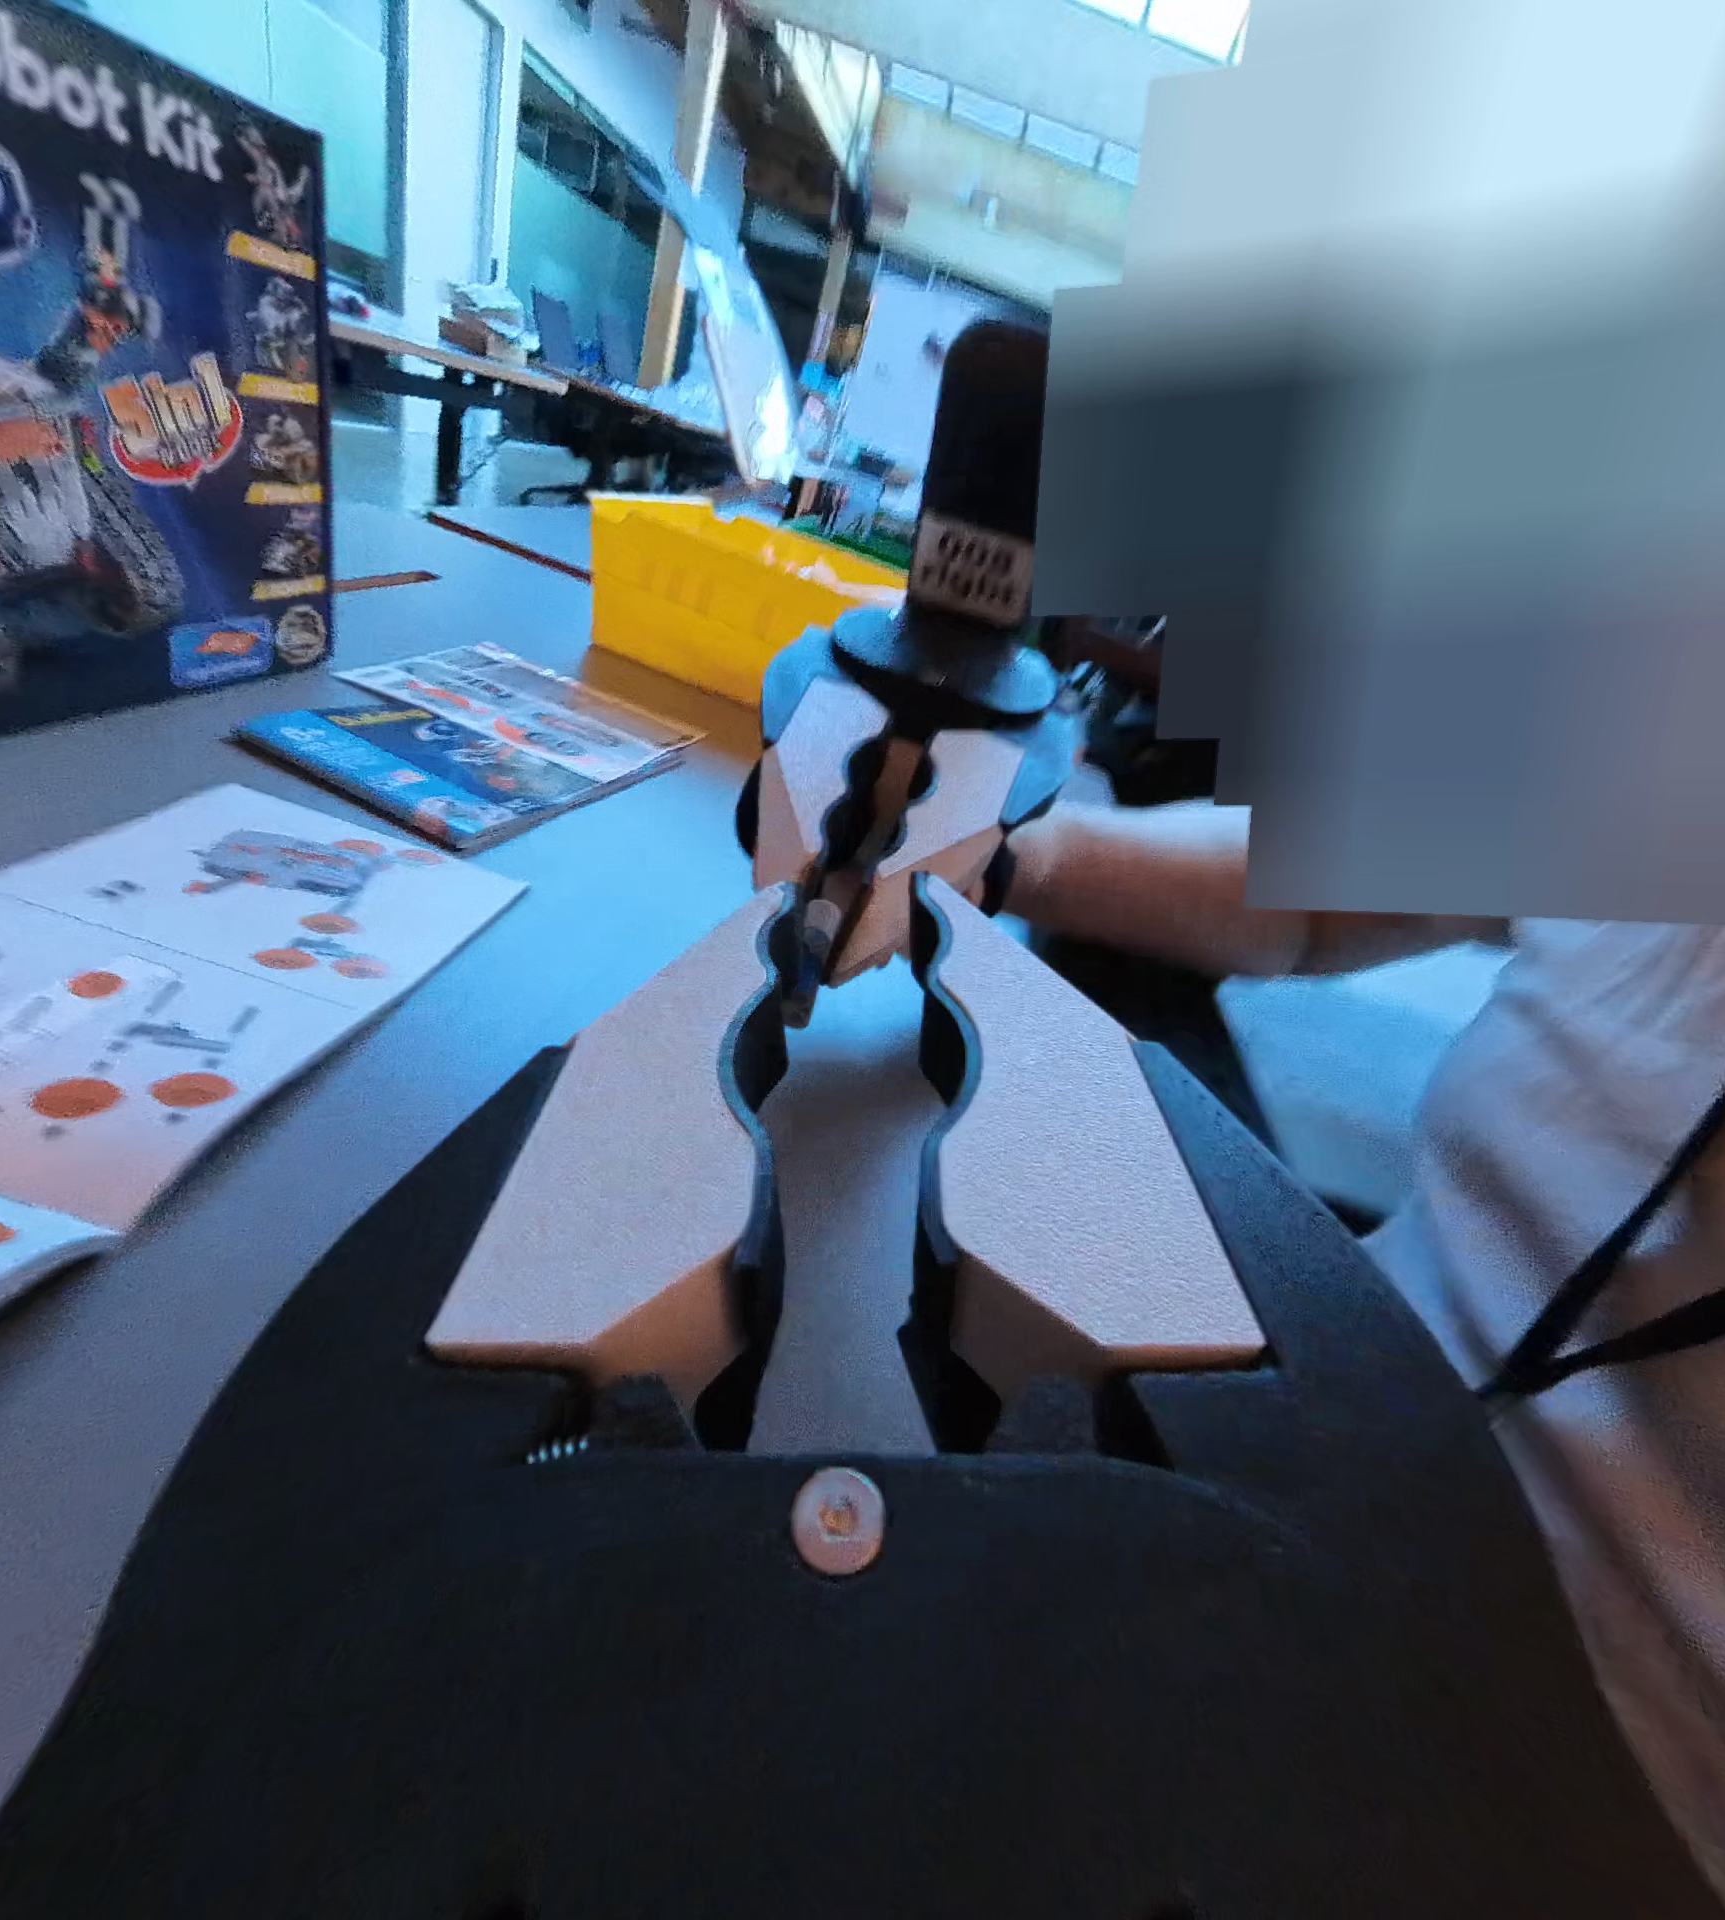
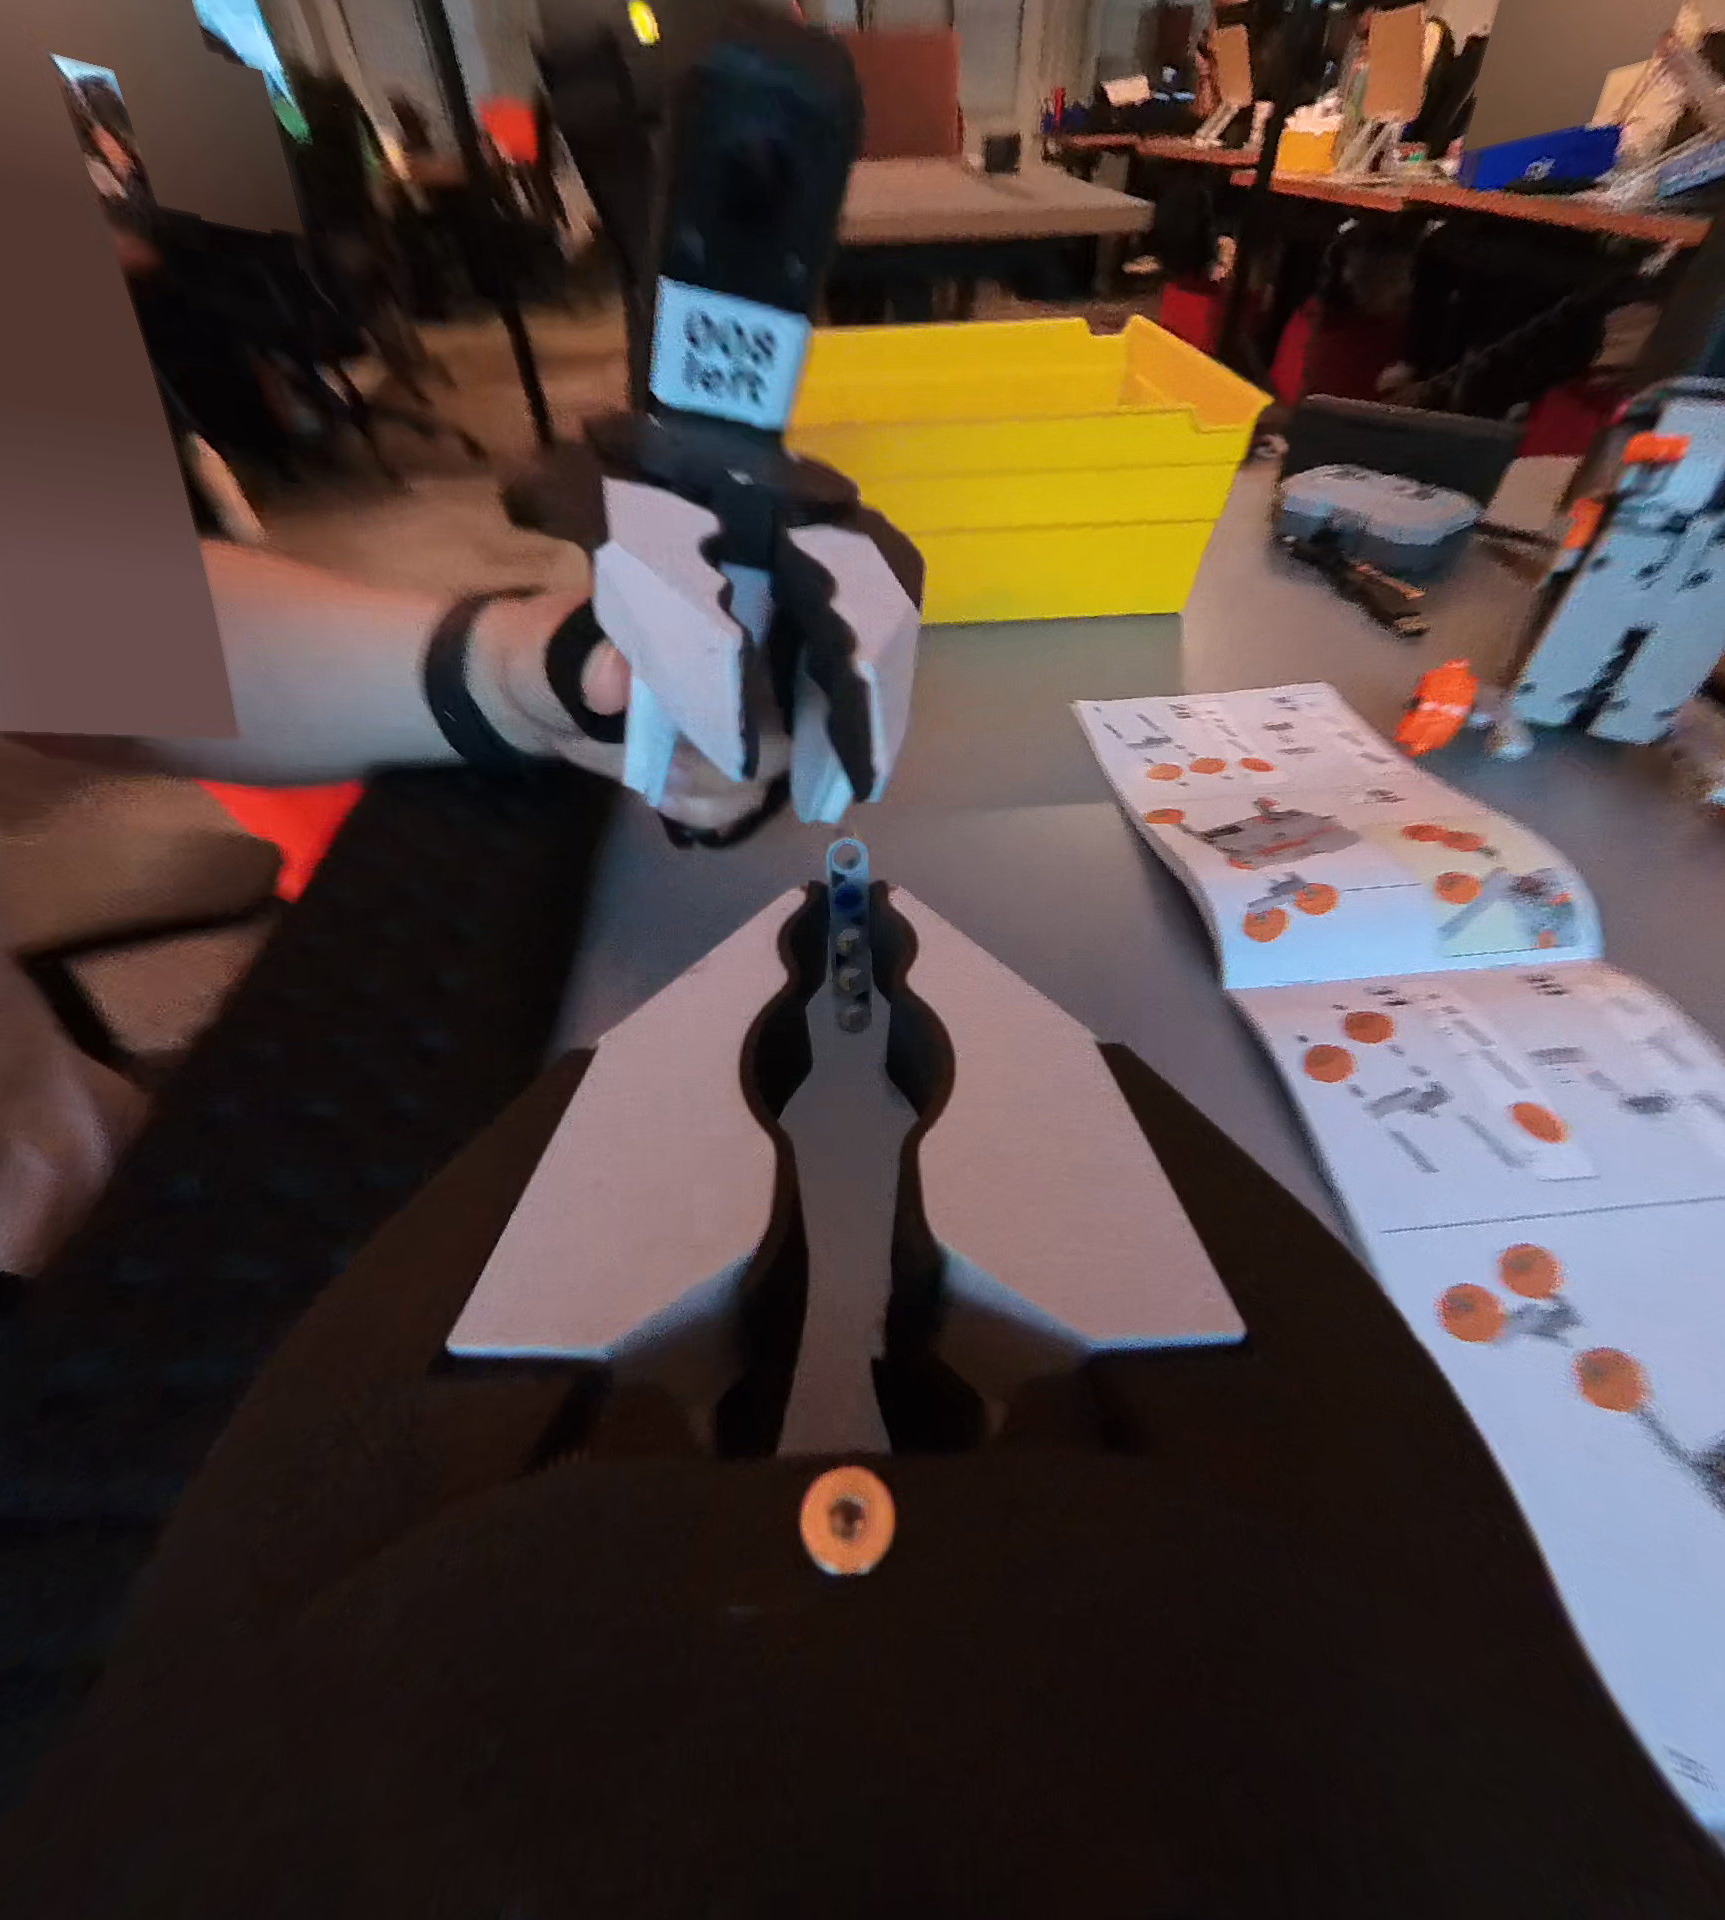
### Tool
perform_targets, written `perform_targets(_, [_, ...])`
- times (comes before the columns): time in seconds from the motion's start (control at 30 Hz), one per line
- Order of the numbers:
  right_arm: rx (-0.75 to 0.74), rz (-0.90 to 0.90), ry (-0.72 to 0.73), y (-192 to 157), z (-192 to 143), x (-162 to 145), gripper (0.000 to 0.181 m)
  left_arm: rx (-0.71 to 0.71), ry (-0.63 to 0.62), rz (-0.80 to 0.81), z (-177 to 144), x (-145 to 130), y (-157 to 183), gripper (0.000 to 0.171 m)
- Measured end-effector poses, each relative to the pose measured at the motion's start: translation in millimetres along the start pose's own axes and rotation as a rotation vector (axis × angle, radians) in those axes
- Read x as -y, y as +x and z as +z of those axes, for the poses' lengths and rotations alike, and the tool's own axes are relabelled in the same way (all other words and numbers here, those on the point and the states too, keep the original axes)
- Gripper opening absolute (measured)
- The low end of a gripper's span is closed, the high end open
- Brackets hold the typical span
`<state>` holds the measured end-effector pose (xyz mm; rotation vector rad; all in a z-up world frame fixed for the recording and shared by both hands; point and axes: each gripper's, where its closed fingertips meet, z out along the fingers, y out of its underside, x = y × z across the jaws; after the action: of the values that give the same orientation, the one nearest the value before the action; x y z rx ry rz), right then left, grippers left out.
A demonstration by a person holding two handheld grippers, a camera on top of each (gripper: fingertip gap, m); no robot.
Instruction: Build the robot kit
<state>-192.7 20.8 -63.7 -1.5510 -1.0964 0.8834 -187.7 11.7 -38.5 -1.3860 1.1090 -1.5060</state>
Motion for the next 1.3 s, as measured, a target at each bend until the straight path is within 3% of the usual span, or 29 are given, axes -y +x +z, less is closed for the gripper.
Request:
perform_targets(0.13, [-0.055,-0.187,-0.079,-5,2,-6,0.006,0.121,-0.157,0.286,4,-19,-3,0.013])
perform_targets(0.2, [-0.048,-0.222,-0.141,-7,3,-16,0.006,0.162,-0.230,0.302,4,-31,-9,0.016])
perform_targets(0.33, [-0.011,-0.230,-0.204,-13,7,-28,0.006,0.165,-0.267,0.387,7,-38,-6,0.006])
perform_targets(0.47, [0.008,-0.240,-0.238,-16,8,-34,0.006,0.124,-0.303,0.343,8,-46,-3,0.001])
perform_targets(0.6, [0.023,-0.197,-0.237,-16,7,-34,0.006,0.107,-0.288,0.269,7,-44,-3,0.020])
perform_targets(0.7, [0.028,-0.186,-0.232,-16,7,-35,0.006,0.102,-0.322,0.275,7,-50,-4,0.006])
perform_targets(0.87, [0.040,-0.182,-0.280,-17,8,-44,0.006,0.123,-0.394,0.338,8,-63,-6,0.006])
perform_targets(0.97, [0.027,-0.184,-0.222,-17,9,-34,0.008,0.116,-0.364,0.286,5,-55,-5,0.004])
perform_targets(1.07, [-0.064,-0.235,-0.134,-6,7,-18,0.038,0.136,-0.242,0.218,1,-33,-8,0.004])
perform_targets(1.23, [-0.312,-0.754,-0.044,-7,-4,14,0.039,0.075,-0.051,0.012,-5,-5,-4,0.004])
perform_targets(1.3, [-0.345,-0.844,-0.068,-9,0,12,0.035,0.067,-0.041,-0.023,-5,-4,-4,0.004])
